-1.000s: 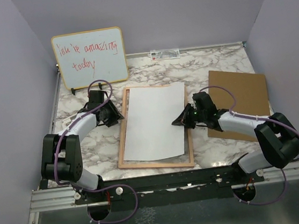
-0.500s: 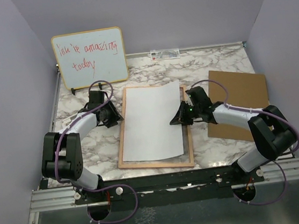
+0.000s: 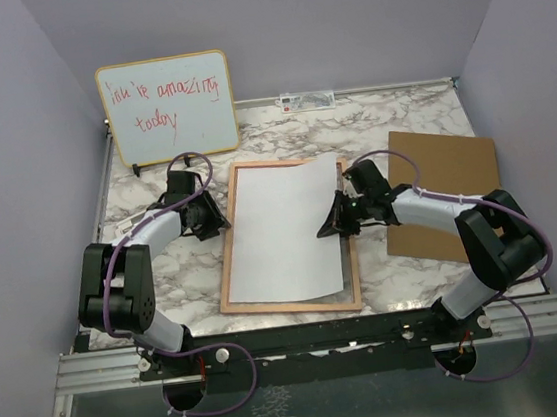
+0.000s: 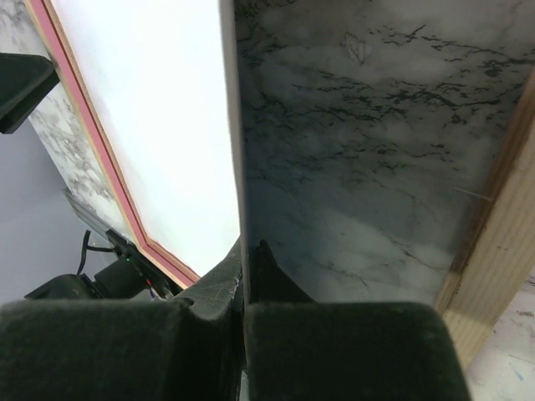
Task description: Put the photo into the frame
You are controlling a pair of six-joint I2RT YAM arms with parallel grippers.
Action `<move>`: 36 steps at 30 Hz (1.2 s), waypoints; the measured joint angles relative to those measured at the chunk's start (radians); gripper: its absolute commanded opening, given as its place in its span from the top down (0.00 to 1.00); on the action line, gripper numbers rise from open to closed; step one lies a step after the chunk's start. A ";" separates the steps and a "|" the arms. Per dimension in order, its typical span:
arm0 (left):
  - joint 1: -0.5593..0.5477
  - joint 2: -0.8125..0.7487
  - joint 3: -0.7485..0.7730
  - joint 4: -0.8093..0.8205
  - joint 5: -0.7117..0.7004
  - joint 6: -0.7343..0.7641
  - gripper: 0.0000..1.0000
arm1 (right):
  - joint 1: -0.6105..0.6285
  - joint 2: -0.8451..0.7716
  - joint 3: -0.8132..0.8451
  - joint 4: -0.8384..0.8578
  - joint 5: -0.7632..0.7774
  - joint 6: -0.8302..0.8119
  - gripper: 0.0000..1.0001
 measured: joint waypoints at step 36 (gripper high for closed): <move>0.043 0.008 0.023 -0.021 -0.009 0.031 0.38 | -0.006 -0.079 0.167 -0.333 0.227 -0.079 0.18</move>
